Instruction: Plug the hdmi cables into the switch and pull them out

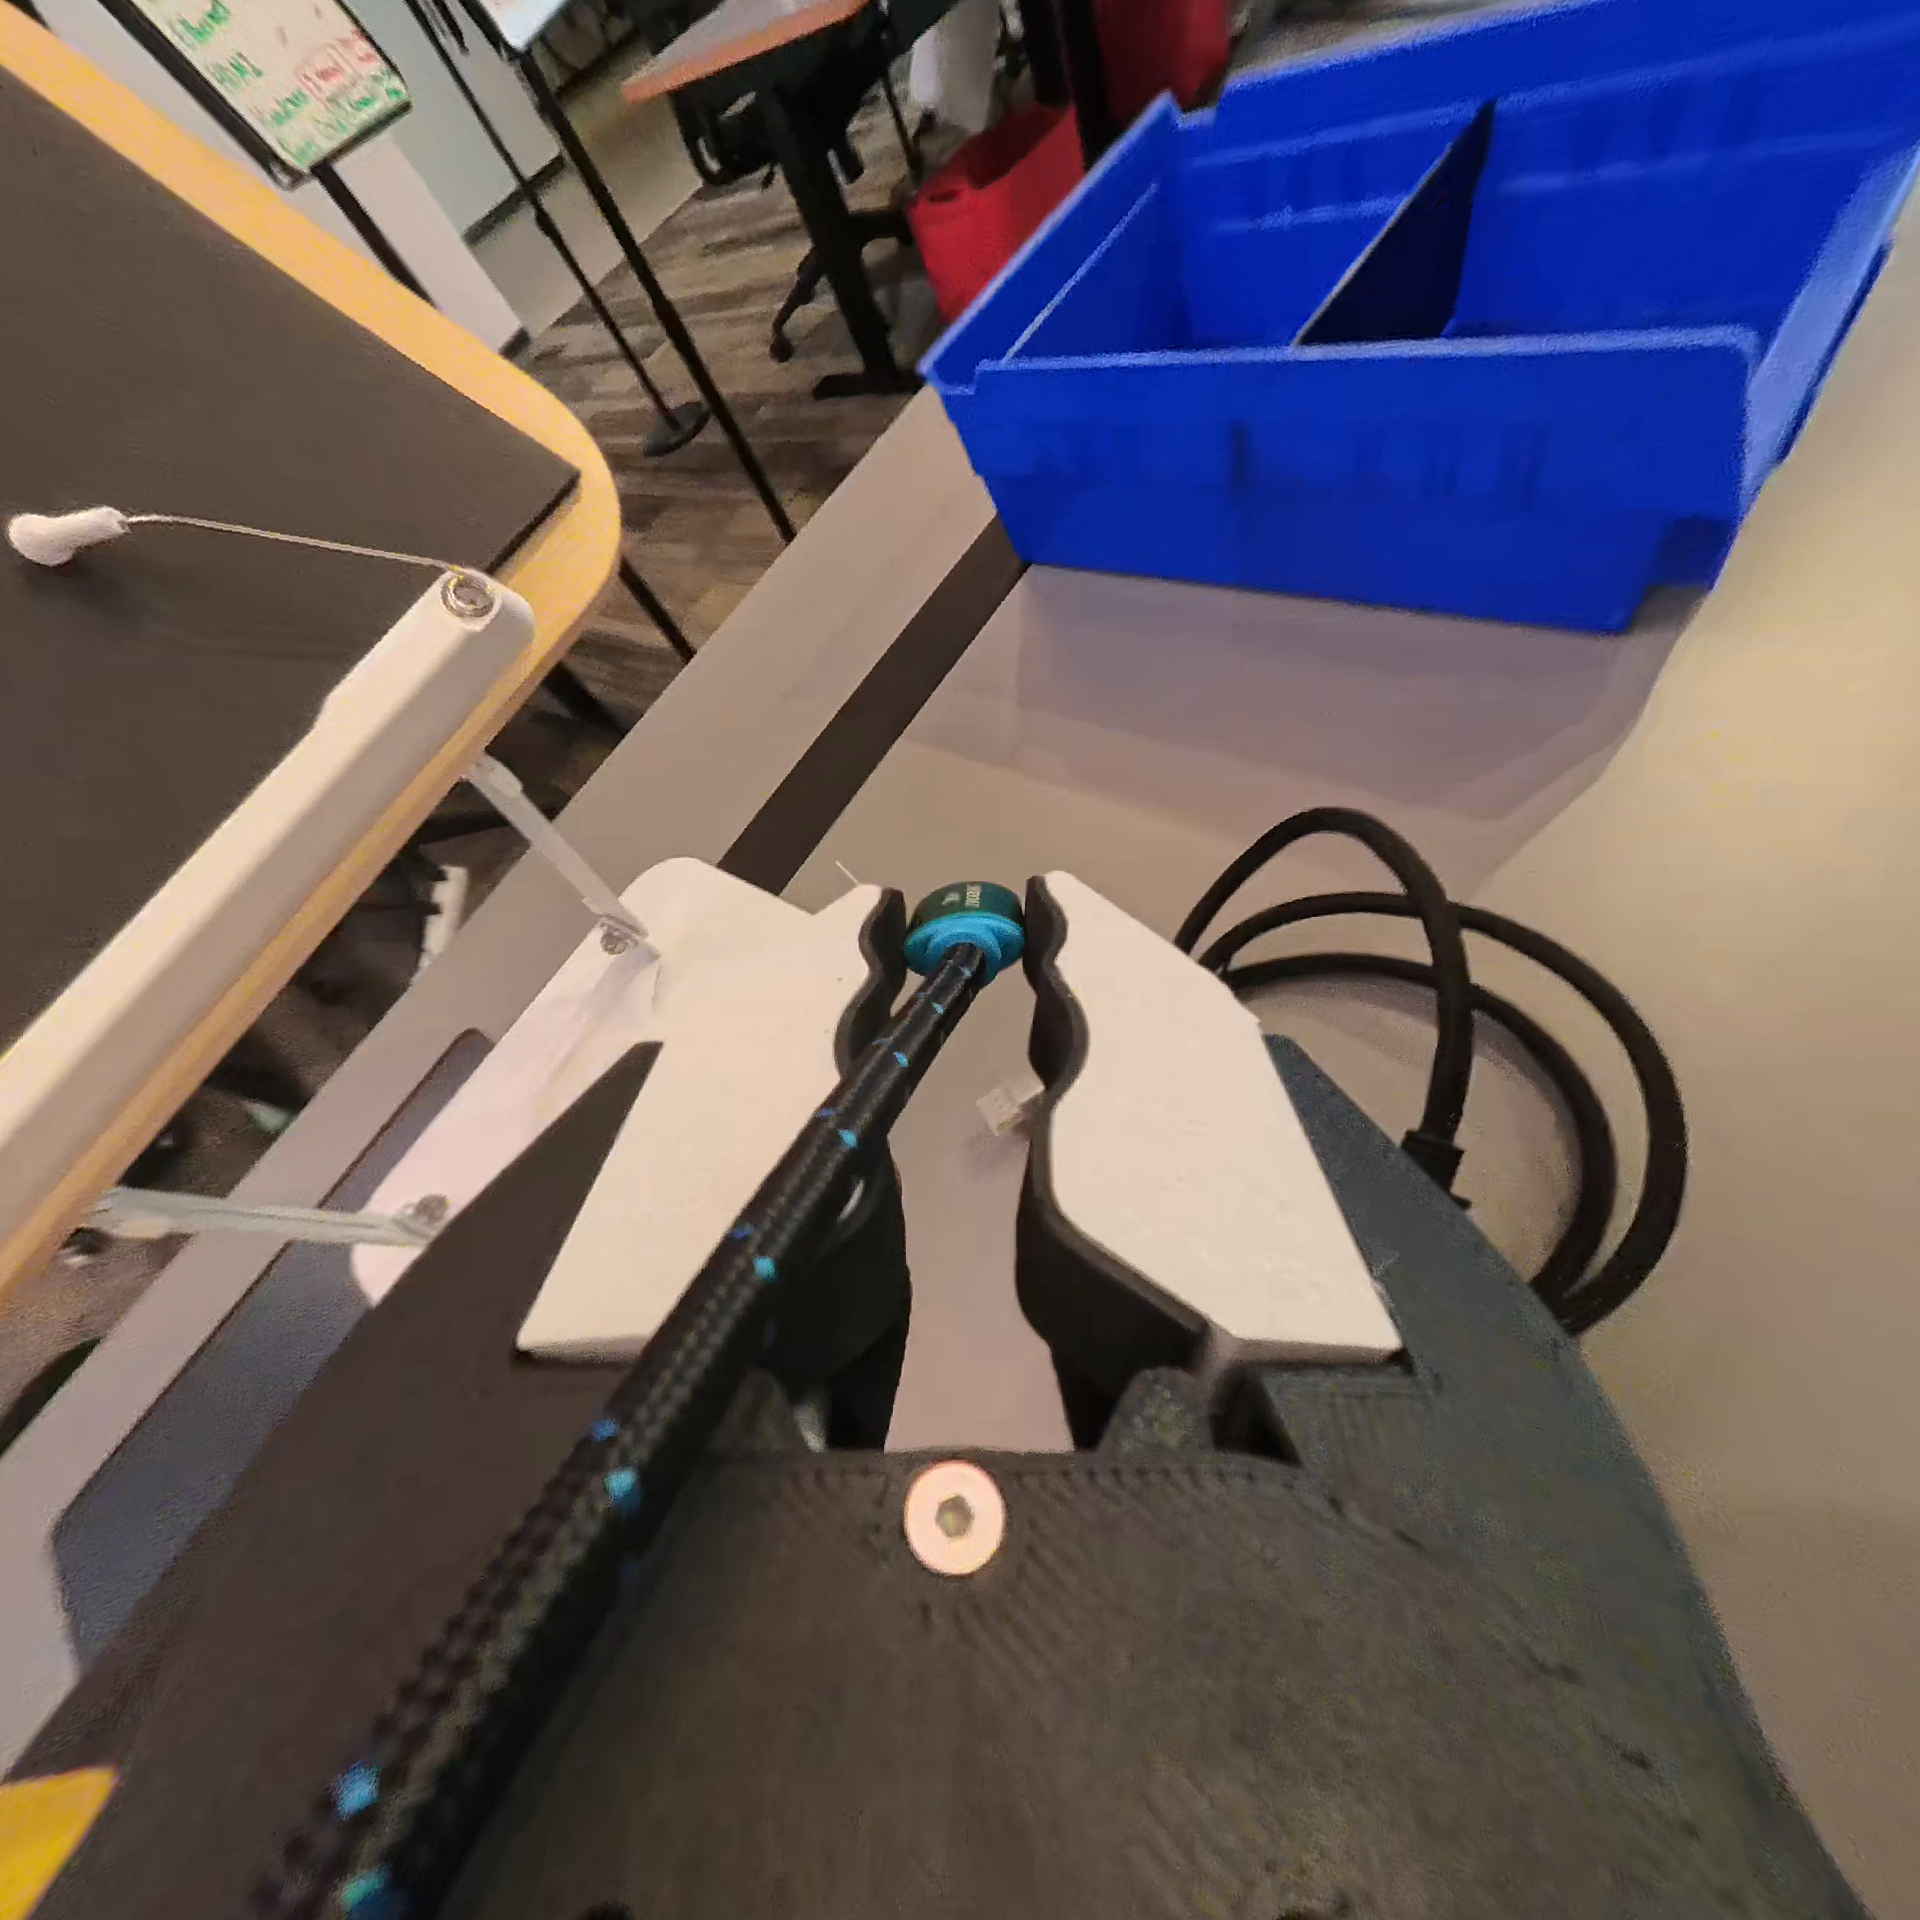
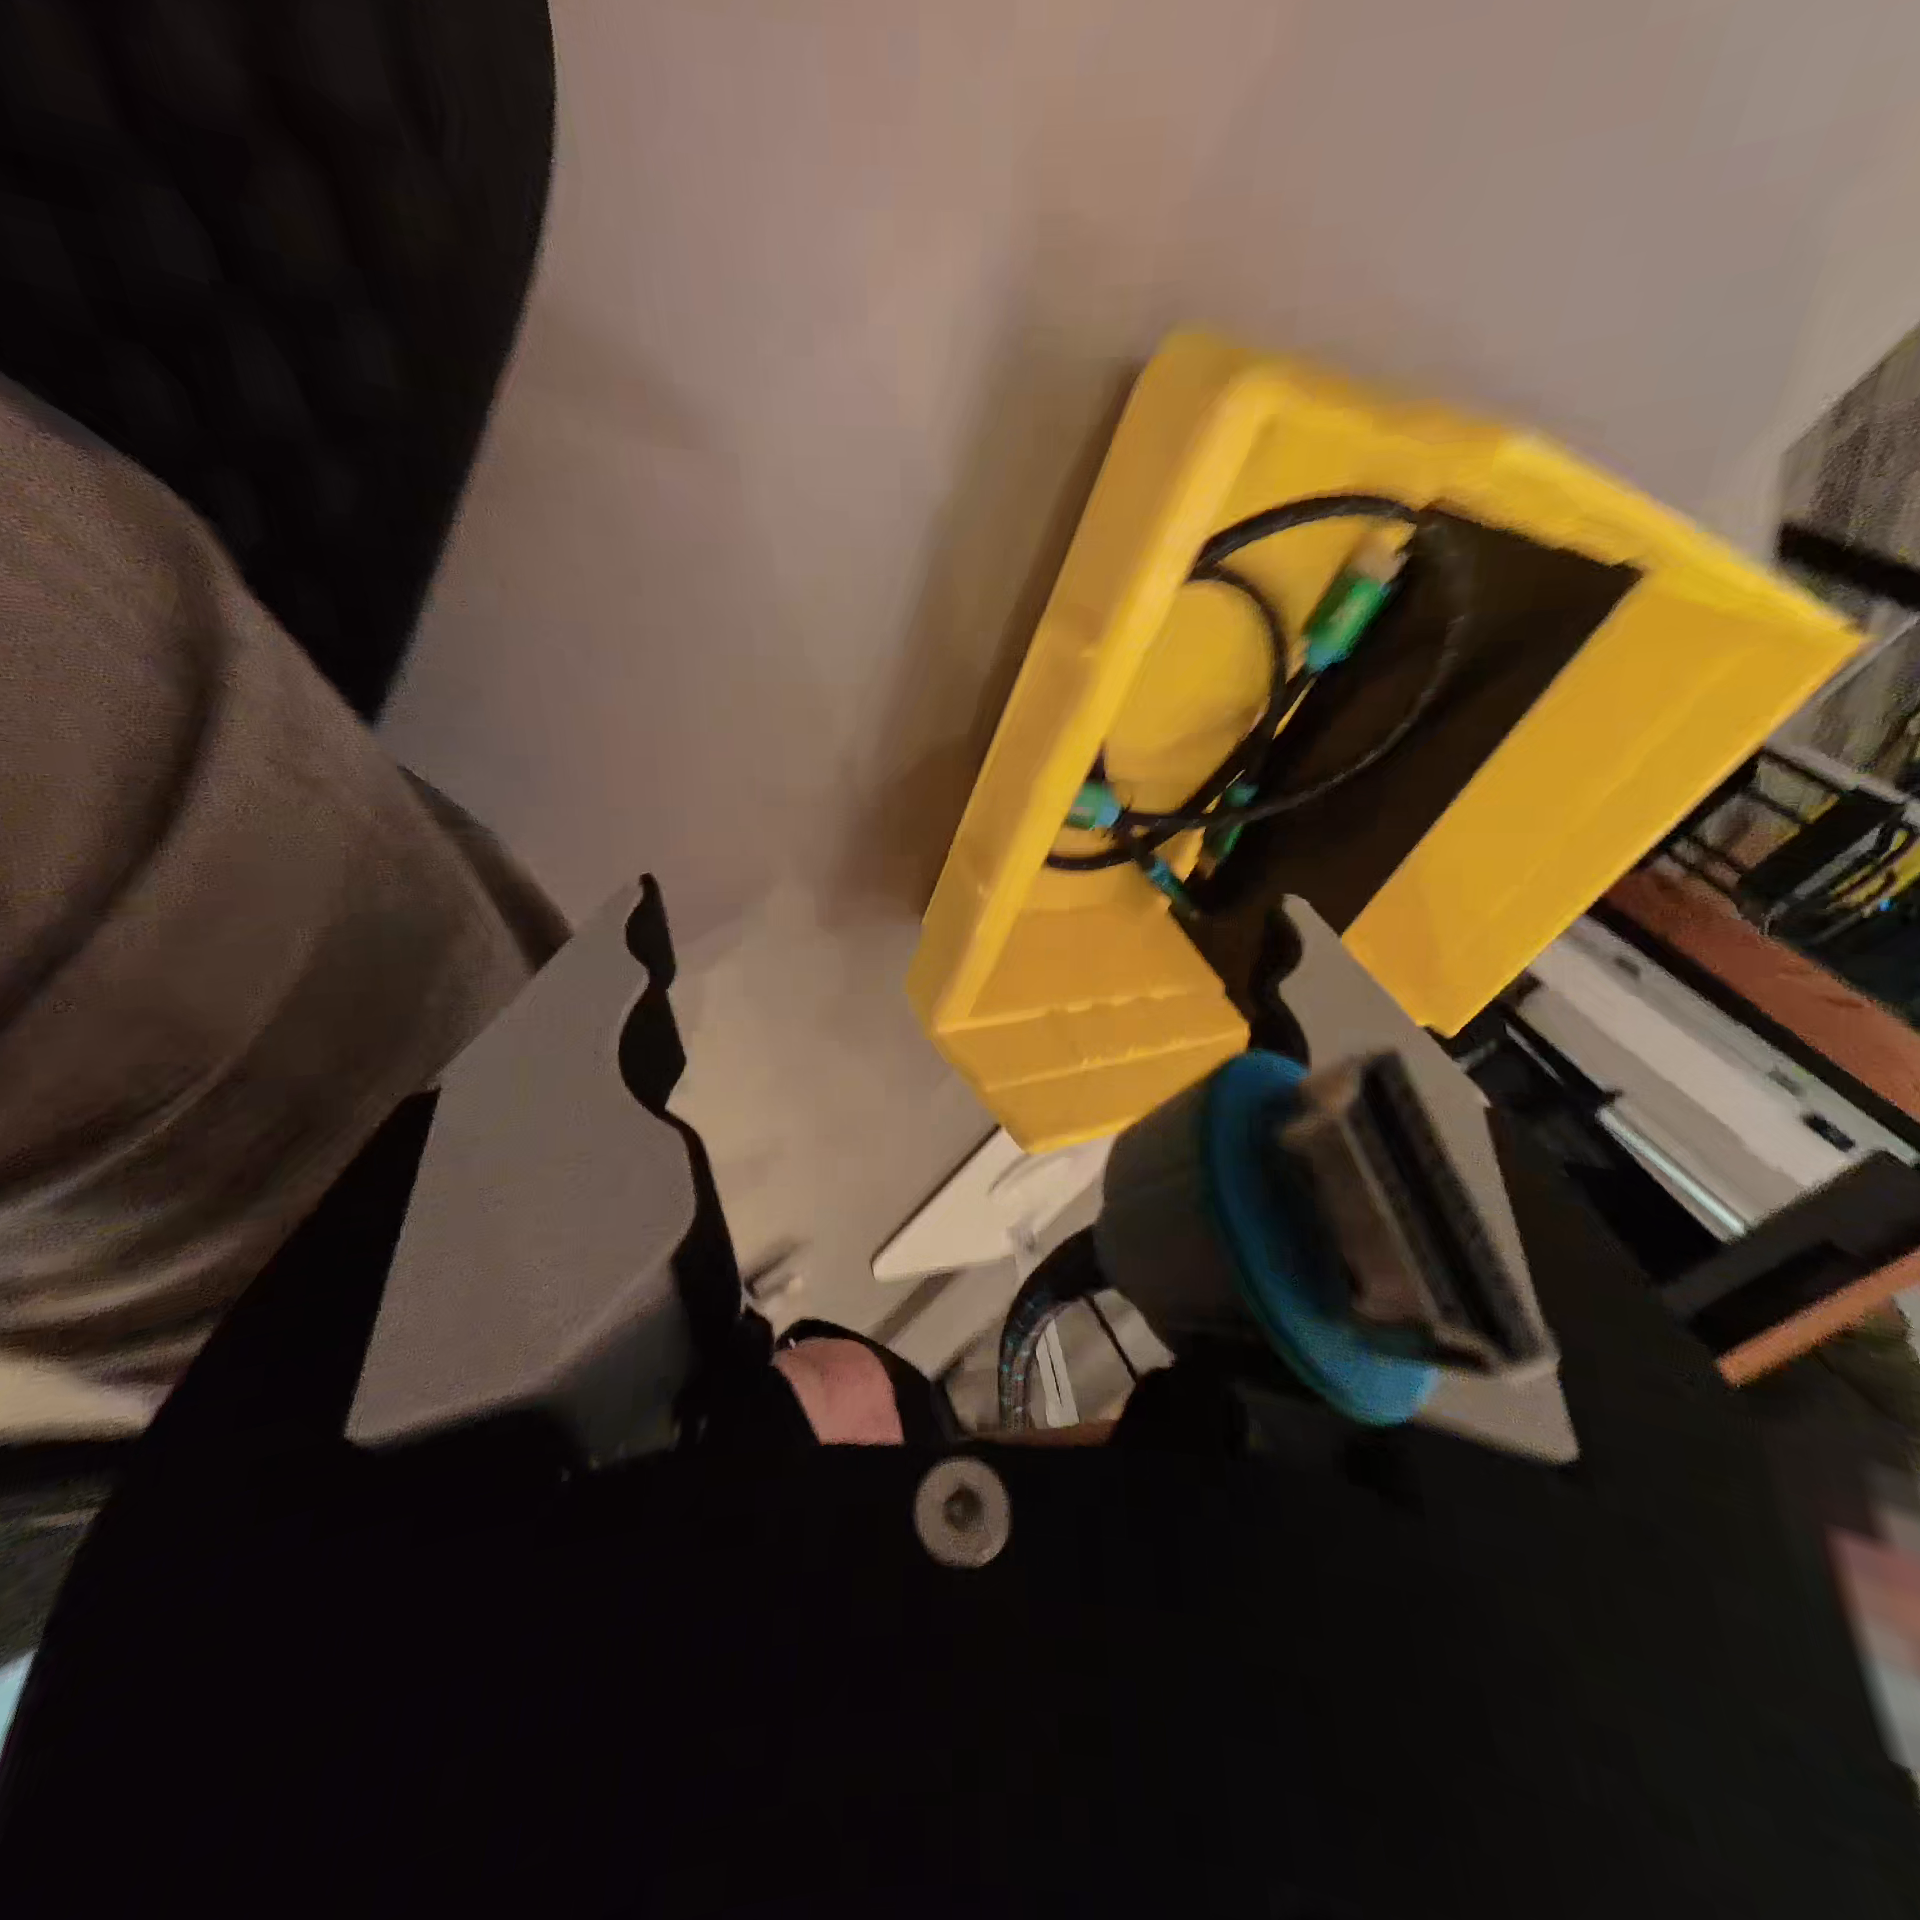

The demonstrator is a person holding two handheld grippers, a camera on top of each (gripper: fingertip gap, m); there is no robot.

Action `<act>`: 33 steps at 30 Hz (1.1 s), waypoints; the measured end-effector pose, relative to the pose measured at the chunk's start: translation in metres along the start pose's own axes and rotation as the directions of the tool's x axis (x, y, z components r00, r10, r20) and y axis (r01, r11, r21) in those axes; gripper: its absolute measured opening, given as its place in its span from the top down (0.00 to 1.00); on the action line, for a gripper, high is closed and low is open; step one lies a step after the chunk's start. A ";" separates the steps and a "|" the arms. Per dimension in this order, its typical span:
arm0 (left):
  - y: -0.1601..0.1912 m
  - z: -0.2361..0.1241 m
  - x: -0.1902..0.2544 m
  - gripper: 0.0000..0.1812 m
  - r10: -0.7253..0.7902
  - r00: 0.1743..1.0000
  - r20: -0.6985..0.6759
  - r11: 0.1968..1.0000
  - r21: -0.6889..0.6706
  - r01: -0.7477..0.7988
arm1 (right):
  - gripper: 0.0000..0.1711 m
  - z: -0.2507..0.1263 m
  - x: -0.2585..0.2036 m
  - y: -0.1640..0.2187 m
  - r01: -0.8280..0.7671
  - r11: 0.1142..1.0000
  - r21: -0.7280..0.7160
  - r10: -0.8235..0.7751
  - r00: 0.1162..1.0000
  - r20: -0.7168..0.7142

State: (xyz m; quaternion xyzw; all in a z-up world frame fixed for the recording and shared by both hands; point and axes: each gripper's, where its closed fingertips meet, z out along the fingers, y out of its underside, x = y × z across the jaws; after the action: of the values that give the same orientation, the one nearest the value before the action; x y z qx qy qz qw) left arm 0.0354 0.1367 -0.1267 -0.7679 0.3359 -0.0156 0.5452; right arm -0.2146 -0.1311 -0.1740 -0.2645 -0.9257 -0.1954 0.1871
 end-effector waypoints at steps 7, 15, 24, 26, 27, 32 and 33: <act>-0.026 -0.020 -0.007 0.88 -0.172 0.973 -0.153 0.964 0.178 0.198 | 0.13 -0.125 0.028 -0.034 -0.102 0.837 0.538 0.175 0.981 -0.087; -0.061 -0.057 -0.024 0.88 -0.260 0.921 -0.291 0.852 0.380 0.361 | 0.13 -0.146 0.032 0.058 -0.009 0.955 0.297 0.137 0.902 -0.411; -0.081 -0.116 -0.053 0.88 -0.046 0.988 -0.151 0.775 0.619 0.130 | 0.40 -0.231 -0.039 0.192 -0.290 0.543 0.788 0.497 0.867 -0.024; -0.084 -0.129 -0.055 0.88 -0.005 0.990 -0.141 0.746 0.659 0.098 | 0.50 -0.232 -0.051 0.227 -0.316 0.450 0.835 0.525 0.850 0.038; -0.087 -0.137 -0.055 0.88 0.017 0.991 -0.136 0.725 0.684 0.081 | 0.54 -0.229 -0.054 0.242 -0.324 0.414 0.851 0.538 0.841 0.059; -0.098 -0.164 -0.043 0.88 0.147 0.984 -0.097 0.674 0.738 -0.028 | 0.70 -0.188 -0.026 0.303 -0.441 0.205 0.874 0.686 0.702 0.193; -0.099 -0.167 -0.040 0.88 0.171 0.982 -0.077 0.666 0.744 -0.057 | 0.73 -0.182 -0.023 0.305 -0.481 0.113 0.870 0.671 0.683 0.290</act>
State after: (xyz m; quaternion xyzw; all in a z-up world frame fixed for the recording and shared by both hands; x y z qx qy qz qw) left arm -0.0115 0.0377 0.0392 -0.4565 0.3859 -0.1696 0.7835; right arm 0.0189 0.0147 0.0509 -0.4372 -0.6722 0.4052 0.4391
